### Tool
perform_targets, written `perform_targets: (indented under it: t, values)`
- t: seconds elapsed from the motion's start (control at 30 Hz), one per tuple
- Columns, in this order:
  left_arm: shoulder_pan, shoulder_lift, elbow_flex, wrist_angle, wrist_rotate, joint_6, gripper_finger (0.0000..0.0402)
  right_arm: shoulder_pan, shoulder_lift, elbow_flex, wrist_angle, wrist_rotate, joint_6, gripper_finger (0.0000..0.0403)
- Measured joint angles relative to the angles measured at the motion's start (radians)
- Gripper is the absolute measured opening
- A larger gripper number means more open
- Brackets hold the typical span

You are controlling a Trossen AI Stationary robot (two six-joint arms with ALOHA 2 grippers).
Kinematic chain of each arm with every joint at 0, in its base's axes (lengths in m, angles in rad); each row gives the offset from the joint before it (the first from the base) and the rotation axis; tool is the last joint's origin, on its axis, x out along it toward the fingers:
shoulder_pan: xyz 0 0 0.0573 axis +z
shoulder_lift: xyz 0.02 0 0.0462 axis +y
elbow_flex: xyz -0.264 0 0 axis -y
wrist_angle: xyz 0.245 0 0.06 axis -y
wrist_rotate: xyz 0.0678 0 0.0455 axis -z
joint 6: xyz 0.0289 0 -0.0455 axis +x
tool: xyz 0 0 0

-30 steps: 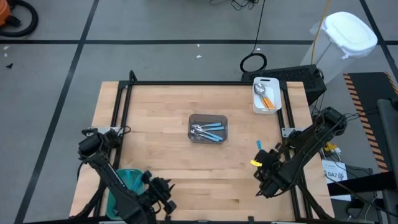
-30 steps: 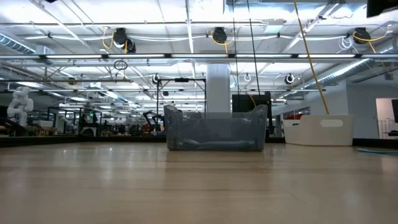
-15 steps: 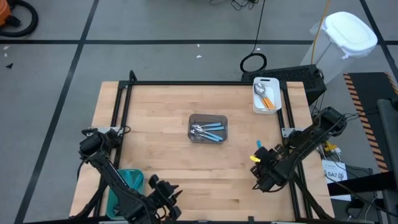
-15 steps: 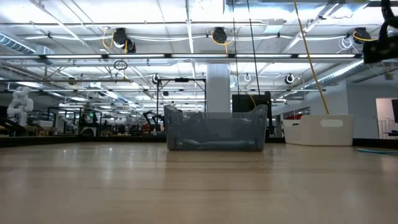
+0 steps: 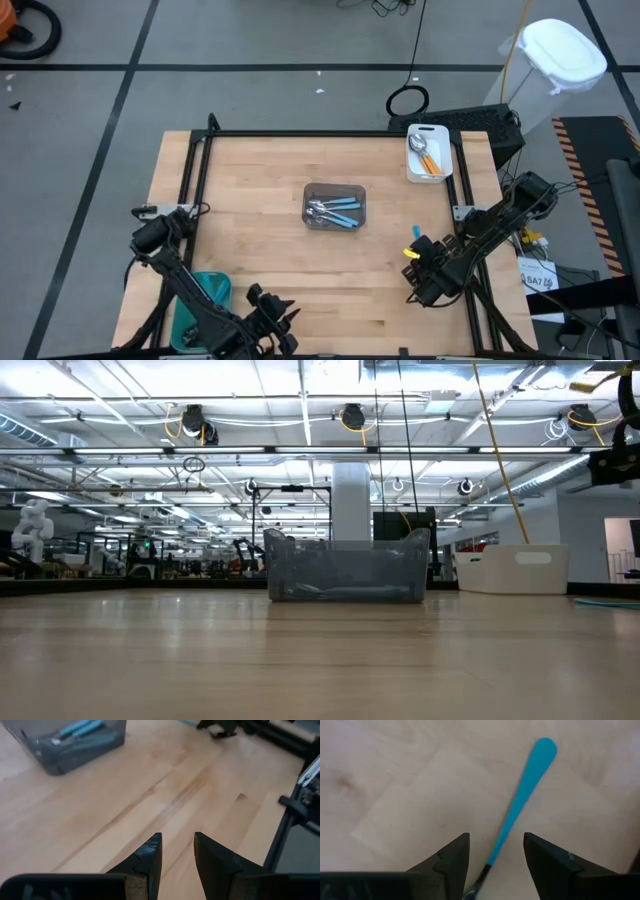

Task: Sort silverware by color (type)
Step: Put the dark blue spoon into the blue bin

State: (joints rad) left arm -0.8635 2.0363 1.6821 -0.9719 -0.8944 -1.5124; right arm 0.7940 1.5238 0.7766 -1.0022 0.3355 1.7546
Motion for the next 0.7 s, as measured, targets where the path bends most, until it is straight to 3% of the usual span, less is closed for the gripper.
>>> perform_targets:
  t: [0.3,0.7]
  values:
    - [0.018,0.004,0.0,0.005,0.045,0.019,0.0113,0.013,-0.004,-0.083,0.139,0.005,0.042,0.0175]
    - [0.011,0.008,0.0,0.006,0.047,0.034,0.0113,0.071,-0.001,-0.086,0.188,0.008,0.098,0.0079]
